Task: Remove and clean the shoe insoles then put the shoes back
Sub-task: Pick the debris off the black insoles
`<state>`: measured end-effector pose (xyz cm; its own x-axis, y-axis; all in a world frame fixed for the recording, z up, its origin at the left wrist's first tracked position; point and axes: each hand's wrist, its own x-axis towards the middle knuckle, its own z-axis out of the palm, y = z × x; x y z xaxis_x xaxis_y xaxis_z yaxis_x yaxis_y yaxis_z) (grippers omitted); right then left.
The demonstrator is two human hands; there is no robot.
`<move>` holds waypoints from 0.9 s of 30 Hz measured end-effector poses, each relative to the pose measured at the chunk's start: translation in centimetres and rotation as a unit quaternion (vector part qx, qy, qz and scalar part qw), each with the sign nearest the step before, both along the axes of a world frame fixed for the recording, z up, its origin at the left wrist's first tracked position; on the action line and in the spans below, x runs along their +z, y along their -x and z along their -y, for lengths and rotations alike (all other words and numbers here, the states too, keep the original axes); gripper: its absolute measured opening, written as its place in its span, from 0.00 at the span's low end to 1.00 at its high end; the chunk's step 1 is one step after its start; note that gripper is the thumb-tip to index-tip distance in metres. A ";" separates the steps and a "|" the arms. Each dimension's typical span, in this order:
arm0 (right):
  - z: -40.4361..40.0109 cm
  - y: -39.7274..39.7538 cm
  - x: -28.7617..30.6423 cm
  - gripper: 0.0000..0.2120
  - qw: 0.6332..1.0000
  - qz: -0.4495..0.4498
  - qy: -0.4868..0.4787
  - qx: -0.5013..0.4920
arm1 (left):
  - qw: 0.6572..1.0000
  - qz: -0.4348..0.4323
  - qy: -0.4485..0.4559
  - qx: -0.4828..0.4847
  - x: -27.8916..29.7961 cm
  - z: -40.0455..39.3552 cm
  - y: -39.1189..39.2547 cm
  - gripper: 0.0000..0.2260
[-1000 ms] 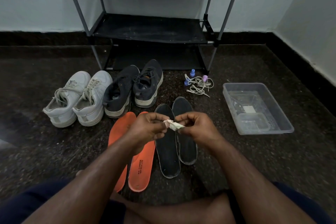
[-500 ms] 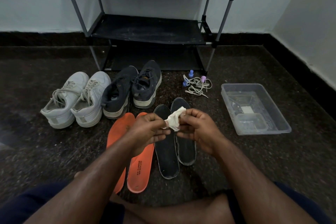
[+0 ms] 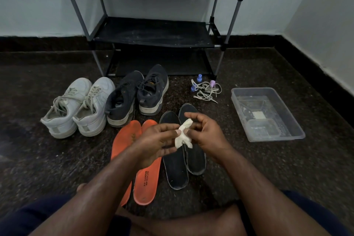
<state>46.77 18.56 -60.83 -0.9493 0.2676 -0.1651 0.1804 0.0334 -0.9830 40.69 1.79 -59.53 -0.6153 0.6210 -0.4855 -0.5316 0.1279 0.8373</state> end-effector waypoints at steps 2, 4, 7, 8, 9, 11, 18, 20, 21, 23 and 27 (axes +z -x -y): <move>0.0 0.0 -0.1 0.23 0.999 0.013 -0.032 0.012 | 1.000 -0.013 0.006 -0.022 -0.3 0.0 0.0 0.13; -0.3 0.1 0.0 0.22 0.999 0.018 -0.043 -0.004 | 0.999 -0.027 0.021 -0.026 -0.6 -0.1 0.0 0.12; -0.7 0.1 0.2 0.18 0.999 0.022 -0.011 -0.024 | 0.999 -0.022 0.035 -0.004 -0.7 -0.1 0.2 0.10; -0.6 0.0 0.3 0.17 0.999 0.021 0.001 -0.026 | 0.999 -0.014 0.032 0.012 -0.7 -0.1 0.2 0.09; -0.6 0.1 0.3 0.16 0.999 0.021 0.012 -0.029 | 0.999 -0.004 0.023 0.031 -0.7 -0.2 0.3 0.08; -0.4 0.0 0.4 0.15 0.999 0.021 0.040 -0.028 | 0.998 0.013 -0.003 0.062 -0.6 -0.3 0.3 0.04; -0.3 0.0 0.2 0.20 0.998 0.002 0.055 -0.001 | 0.996 -0.004 0.002 0.086 -0.7 -0.4 0.2 0.07; -0.4 0.1 0.3 0.18 0.998 0.007 0.055 -0.023 | 0.996 -0.012 0.006 0.090 -0.8 -0.3 0.4 0.09; -0.5 0.1 0.3 0.17 0.998 0.010 0.053 -0.031 | 0.995 -0.013 0.007 0.094 -0.8 -0.3 0.4 0.10; -0.5 0.2 0.2 0.15 0.998 0.014 0.048 -0.041 | 0.995 -0.013 0.011 0.099 -0.9 -0.2 0.7 0.15; -0.7 0.2 0.3 0.14 0.998 0.017 0.025 -0.054 | 0.997 -0.006 0.040 0.060 -1.2 0.1 0.8 0.10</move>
<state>46.59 19.30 -60.53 -0.9089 0.3589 -0.2124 0.2138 -0.0364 -0.9762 39.86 1.65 -60.77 -0.6891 0.5019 -0.5227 -0.5375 0.1298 0.8332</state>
